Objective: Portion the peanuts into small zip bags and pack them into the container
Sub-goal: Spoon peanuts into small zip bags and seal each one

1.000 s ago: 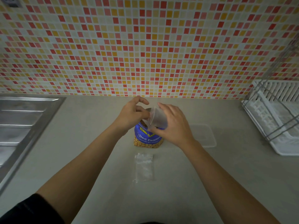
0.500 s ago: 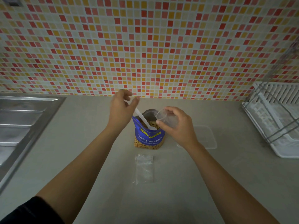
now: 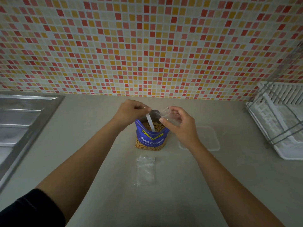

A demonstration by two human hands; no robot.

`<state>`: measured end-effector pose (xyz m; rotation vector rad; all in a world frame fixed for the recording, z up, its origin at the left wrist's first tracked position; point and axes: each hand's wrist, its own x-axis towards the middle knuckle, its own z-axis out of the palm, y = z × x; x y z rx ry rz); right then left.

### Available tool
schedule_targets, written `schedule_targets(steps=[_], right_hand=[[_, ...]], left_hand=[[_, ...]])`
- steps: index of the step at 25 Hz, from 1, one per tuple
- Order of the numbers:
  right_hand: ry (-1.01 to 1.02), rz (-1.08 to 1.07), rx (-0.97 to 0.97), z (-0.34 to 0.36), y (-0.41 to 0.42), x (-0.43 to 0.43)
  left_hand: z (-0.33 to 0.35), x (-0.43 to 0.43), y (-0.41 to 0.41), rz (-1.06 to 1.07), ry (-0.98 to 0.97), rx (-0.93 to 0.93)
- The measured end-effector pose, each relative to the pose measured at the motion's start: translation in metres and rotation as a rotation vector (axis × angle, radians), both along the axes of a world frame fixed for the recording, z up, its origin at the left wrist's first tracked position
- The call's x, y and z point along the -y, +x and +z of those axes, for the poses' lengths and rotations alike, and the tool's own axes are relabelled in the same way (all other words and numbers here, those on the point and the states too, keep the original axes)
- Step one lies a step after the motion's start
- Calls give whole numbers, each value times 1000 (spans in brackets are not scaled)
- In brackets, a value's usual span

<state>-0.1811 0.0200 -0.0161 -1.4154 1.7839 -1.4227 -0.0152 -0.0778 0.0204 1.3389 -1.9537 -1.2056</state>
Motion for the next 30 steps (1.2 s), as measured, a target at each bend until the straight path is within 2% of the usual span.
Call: schedule_targets(steps=[3, 8, 12, 19, 25, 27, 30], right_hand=[[25, -13, 37, 0, 2, 1], [51, 3, 34, 1, 0, 4], [88, 43, 32, 0, 0, 6], [141, 46, 105, -3, -3, 2], [167, 73, 63, -2, -6, 3], [168, 64, 46, -5, -5, 5], [161, 24, 36, -5, -4, 3]], left_hand=[[6, -6, 2, -106, -125, 176], [27, -4, 3, 28, -343, 116], [34, -5, -5, 20, -541, 217], [35, -6, -8, 16, -598, 287], [22, -4, -6, 25, -485, 376], [5, 1, 0, 101, -324, 353], [-17, 2, 10, 313, 53, 97]])
